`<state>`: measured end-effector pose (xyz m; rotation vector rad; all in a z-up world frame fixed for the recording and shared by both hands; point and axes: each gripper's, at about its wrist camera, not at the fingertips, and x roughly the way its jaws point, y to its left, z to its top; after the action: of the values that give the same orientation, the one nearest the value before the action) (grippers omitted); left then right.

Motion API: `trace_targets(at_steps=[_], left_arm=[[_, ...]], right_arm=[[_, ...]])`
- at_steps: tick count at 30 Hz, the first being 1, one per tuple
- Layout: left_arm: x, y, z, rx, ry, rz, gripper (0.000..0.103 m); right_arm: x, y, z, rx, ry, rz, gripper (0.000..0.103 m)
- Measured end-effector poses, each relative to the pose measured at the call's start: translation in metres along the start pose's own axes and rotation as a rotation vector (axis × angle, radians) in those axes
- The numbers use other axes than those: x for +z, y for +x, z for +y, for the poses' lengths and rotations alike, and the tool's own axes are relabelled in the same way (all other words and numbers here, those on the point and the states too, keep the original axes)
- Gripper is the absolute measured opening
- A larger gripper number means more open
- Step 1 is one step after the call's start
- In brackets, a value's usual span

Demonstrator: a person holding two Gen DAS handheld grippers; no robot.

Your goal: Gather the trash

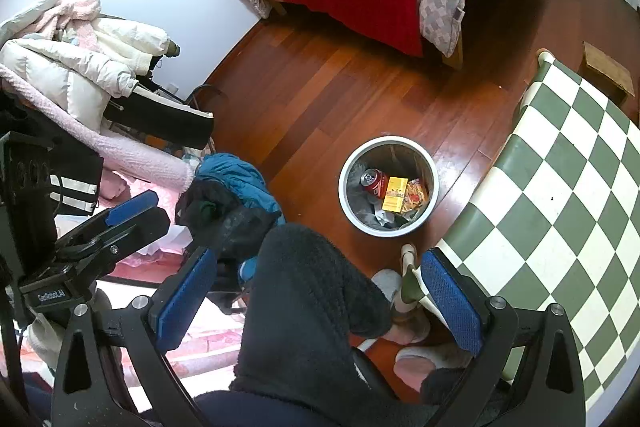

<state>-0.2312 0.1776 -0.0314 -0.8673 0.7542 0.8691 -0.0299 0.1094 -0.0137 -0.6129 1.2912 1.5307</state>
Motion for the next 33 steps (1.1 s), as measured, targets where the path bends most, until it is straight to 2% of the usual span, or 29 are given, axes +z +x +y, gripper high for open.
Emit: trace_targets(at_steps=[5,7,33], left_arm=[[0.0019,-0.0005,0.0008,-0.003,-0.004,-0.003,0.098],[0.0021,0.0006,0.0023,-0.002,-0.007,-0.001,0.103],[0.0001,0.0002,0.001,-0.006,0.014,-0.002,0.103]], right_arm=[[-0.0005,-0.0004,0.0011,0.001,0.006,0.002,0.103],[-0.0013,0.0006,0.0008,0.008,0.004,0.008,0.103],[-0.0055,-0.0054,-0.0057,0.007,-0.007,0.008,0.103]])
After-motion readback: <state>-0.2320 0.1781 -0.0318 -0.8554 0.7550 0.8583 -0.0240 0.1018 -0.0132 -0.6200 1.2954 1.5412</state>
